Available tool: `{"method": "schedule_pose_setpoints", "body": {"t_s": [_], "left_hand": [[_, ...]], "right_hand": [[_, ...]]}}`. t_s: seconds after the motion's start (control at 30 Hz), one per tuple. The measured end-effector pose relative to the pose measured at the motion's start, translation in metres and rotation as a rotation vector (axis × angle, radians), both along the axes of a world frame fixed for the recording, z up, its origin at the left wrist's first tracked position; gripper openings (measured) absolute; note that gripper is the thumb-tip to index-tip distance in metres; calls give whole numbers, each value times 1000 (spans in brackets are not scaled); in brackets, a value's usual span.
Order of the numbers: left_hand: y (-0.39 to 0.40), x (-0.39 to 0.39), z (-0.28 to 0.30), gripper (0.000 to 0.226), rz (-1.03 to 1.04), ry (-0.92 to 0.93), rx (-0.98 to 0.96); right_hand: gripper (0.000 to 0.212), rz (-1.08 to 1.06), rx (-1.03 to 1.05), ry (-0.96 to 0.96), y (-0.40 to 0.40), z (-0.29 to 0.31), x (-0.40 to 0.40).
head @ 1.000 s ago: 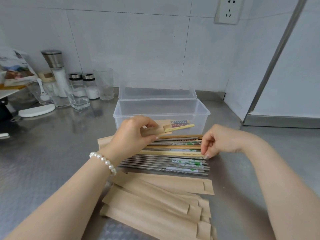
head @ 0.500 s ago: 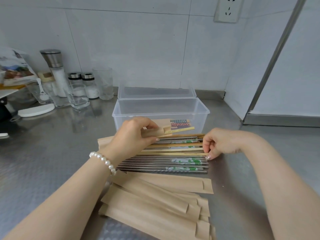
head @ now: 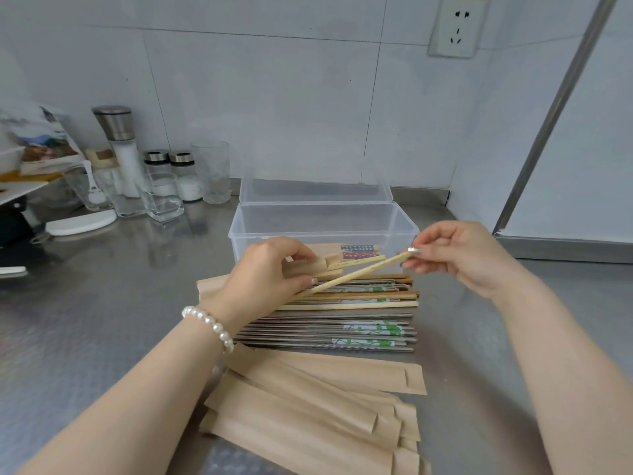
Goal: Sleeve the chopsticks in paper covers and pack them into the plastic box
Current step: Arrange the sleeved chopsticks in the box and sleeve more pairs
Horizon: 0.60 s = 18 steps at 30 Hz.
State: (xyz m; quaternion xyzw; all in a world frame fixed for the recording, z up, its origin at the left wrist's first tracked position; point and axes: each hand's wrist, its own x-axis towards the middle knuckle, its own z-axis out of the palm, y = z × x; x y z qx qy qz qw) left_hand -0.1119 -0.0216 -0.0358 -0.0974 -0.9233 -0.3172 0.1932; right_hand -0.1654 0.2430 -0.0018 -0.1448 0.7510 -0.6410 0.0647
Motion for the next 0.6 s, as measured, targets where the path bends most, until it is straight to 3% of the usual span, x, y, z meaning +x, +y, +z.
{"method": "schedule_pose_setpoints", "body": {"t_s": [0.13,0.27,0.4,0.6], "left_hand": [[-2,0,0,25,11,16,18],[-2,0,1,24,5,25,46],[0,1,1,26,-5,13,45],[0,1,2,27,-4,22,47]], "right_hand": [[13,-181,-405,23,2,3,-5],[15,-400,-651,68,16,1,-12],[15,-577,-744,83,29,-3,-17],[15,-617,-742,84,34,-4,-20]]}}
